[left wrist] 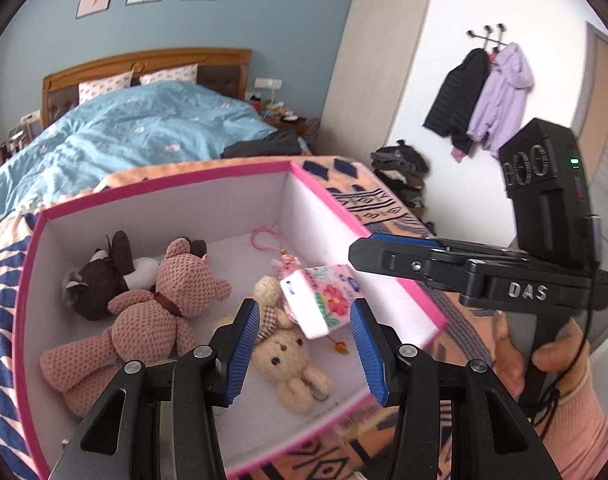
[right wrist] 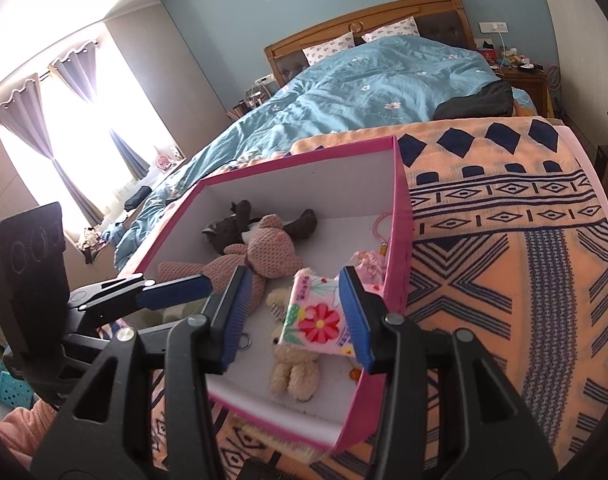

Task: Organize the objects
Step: 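Lift the floral tissue pack into the pink box and release it, then grasp the beige tissue pack with the left gripper and lift it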

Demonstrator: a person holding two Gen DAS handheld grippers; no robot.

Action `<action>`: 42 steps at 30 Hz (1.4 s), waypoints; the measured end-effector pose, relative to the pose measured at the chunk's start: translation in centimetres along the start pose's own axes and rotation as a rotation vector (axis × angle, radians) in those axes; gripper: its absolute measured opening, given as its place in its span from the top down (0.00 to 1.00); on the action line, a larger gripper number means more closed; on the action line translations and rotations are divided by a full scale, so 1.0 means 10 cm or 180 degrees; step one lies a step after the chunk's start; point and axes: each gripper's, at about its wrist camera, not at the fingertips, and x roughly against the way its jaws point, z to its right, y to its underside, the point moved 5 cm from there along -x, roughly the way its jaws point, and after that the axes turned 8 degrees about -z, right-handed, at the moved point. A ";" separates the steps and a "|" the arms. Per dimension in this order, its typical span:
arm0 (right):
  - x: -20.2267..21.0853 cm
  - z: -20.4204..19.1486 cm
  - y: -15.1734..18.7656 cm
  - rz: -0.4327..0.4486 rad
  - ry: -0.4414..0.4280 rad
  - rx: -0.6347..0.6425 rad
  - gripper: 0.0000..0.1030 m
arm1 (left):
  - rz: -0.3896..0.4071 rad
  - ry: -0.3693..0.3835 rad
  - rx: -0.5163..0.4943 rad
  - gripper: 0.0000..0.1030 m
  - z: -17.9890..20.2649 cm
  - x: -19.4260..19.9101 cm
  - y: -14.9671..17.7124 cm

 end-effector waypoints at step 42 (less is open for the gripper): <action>-0.05 0.00 1.17 -0.0469 -0.0238 -0.0199 0.53 | -0.0488 0.0624 0.0189 0.46 0.30 -0.30 0.99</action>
